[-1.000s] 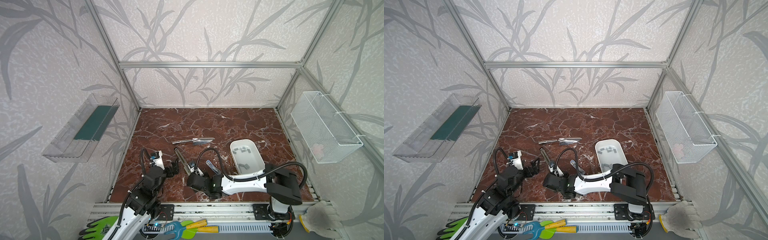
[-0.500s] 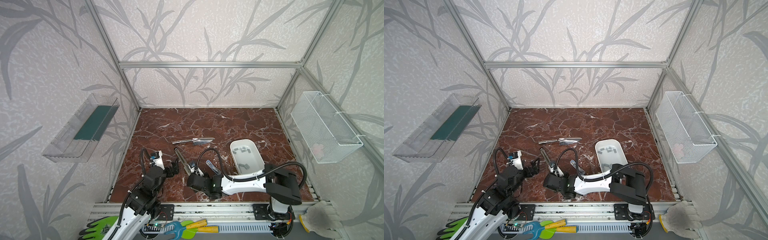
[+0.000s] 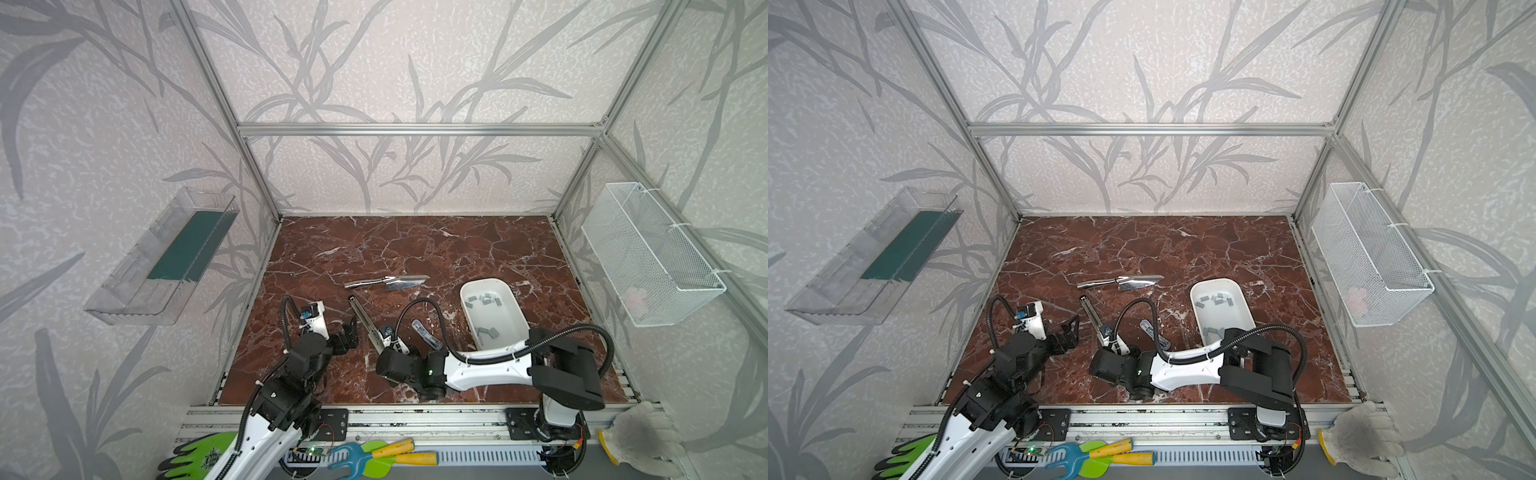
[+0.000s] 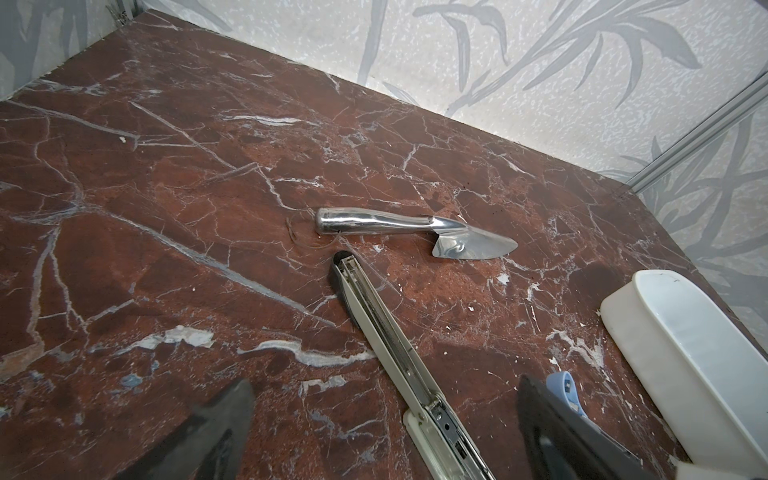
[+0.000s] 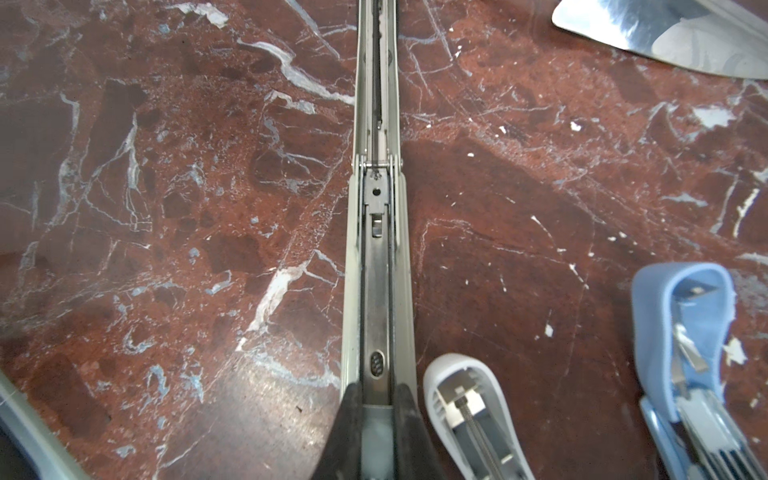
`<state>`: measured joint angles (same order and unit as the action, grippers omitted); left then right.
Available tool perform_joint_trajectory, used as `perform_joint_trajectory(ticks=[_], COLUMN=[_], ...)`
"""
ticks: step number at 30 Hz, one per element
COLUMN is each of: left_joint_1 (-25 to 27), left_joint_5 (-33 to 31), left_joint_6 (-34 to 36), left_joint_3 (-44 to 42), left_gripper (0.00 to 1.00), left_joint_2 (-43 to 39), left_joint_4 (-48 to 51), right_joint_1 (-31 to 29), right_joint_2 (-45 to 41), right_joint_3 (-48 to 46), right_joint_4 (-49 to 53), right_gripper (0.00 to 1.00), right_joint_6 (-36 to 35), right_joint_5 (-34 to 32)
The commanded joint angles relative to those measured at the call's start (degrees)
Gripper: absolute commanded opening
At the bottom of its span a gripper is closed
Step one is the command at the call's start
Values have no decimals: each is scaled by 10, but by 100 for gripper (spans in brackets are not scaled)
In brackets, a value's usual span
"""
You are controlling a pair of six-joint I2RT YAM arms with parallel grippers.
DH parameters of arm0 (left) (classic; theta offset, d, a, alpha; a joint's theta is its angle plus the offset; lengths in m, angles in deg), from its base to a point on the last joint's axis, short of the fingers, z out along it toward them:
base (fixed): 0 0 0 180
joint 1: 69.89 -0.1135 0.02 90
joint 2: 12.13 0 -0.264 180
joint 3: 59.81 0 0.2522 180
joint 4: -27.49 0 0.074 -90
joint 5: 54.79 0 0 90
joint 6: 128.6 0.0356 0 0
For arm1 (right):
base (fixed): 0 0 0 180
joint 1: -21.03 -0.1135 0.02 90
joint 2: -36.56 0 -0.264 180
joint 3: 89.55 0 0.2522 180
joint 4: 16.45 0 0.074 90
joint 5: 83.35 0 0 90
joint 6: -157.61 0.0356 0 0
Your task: Load the staples into the stapler
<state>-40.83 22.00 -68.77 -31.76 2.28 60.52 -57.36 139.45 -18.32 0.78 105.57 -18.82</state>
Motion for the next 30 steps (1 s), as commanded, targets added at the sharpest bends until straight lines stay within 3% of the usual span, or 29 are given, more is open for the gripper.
perform_joint_trajectory(ticks=[1, 30], left_joint_1=[-2, -3], left_joint_5=[-11, -12], left_joint_6=[-5, -5], left_joint_3=[-8, -8], left_gripper=[99, 99], left_joint_2=[-5, -5], left_joint_4=[-1, -1], right_joint_1=[-6, -32], right_joint_2=[-17, -86], right_joint_3=[-22, -85], right_joint_4=[26, 8], right_gripper=[6, 10], right_joint_6=[10, 8], right_joint_5=[6, -8])
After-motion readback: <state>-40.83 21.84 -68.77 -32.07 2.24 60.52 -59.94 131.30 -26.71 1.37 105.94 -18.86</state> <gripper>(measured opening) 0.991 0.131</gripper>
